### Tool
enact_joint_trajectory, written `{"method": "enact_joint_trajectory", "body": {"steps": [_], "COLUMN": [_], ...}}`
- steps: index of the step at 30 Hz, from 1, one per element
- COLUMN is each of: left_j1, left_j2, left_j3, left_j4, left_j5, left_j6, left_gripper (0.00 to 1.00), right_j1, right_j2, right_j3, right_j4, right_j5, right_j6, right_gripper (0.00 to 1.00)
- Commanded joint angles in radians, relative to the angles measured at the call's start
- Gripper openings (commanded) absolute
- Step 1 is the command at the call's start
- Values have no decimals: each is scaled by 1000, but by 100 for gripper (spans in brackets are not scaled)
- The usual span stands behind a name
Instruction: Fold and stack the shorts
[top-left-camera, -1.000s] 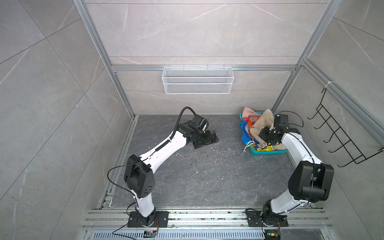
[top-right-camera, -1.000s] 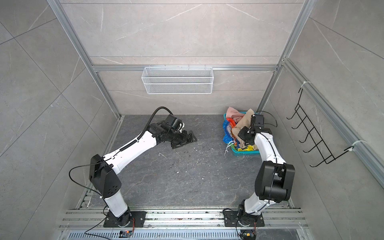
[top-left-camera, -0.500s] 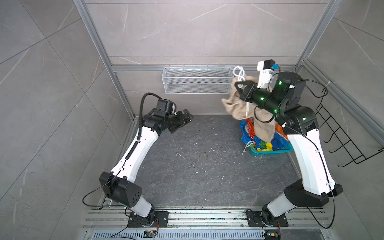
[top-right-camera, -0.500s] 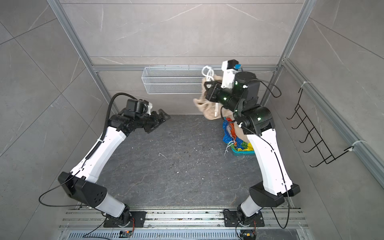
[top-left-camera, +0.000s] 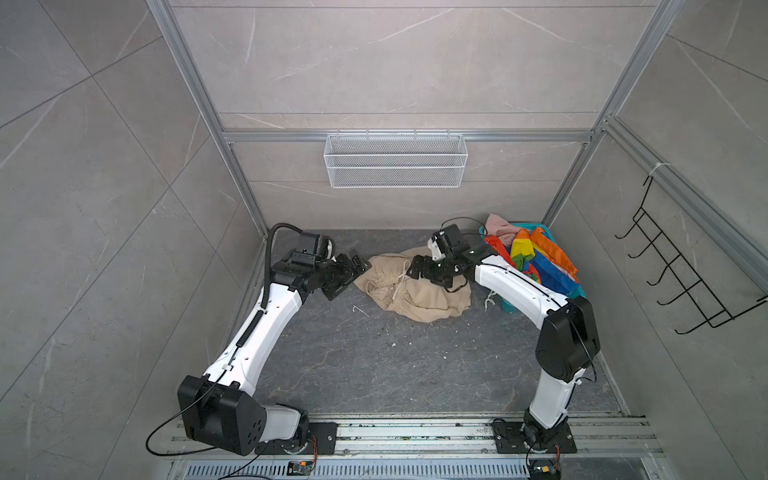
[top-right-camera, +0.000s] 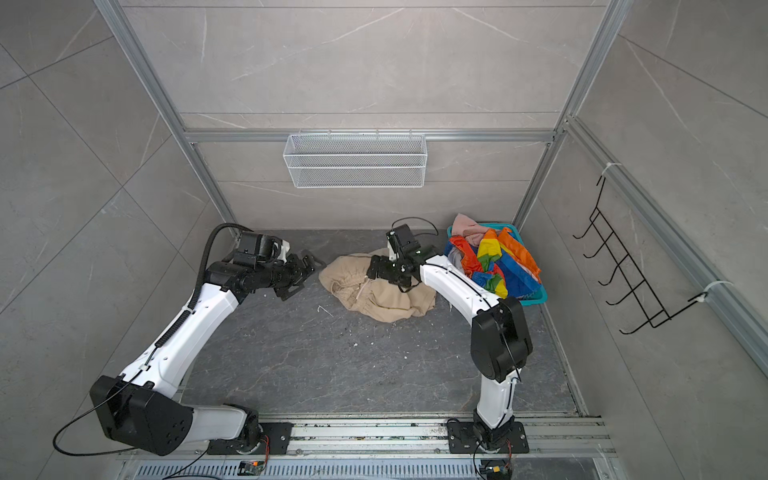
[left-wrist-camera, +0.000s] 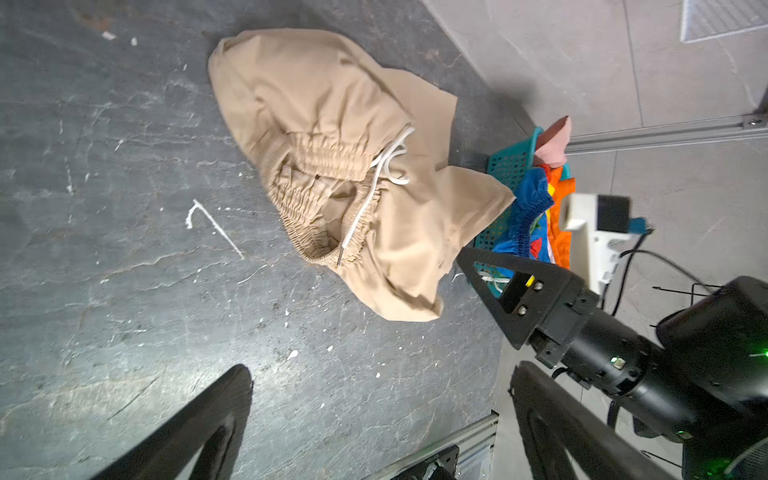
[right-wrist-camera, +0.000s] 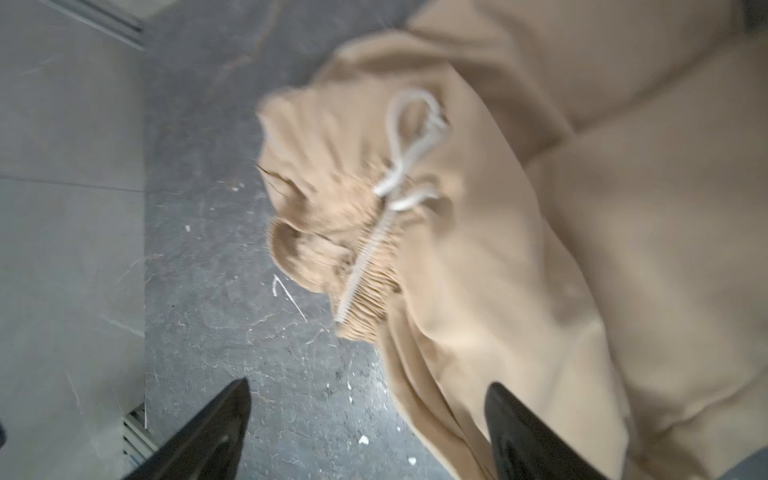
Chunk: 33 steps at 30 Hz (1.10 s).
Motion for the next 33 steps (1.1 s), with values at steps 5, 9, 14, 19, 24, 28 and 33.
{"method": "enact_joint_trajectory", "body": {"steps": [5,9,14,19,24,28,33], "left_j1": [11,8,-30,-105,-158,-187,-197], "left_j2": [-35,-28,-10,104,246,362,471], "left_j3": [-93,-149,-214,-194,-136,-64,7], "left_j4": [111,142,188,187,181,170,181], "left_j5": [86,113,120,104,63,34,3], "left_j6": [-57,-88,-104,-81,-60,-40,-24], "left_gripper": [100,100,100,100,99,94,85], "right_j1": [9,9,7,7,7,7,5], "right_j2": [-154,-204,-240,-247,-256,-285,-319], "right_j3": [-268,-387,-468,-525,-572,-602,-620], "right_j4": [116,142,118,132,153,158,148], "right_j5": [8,31,93,126,124,138,151], "right_j6": [14,10,-26,-29,-27,-35,-48], "right_gripper": [99,99,98,96,96,98,99]}}
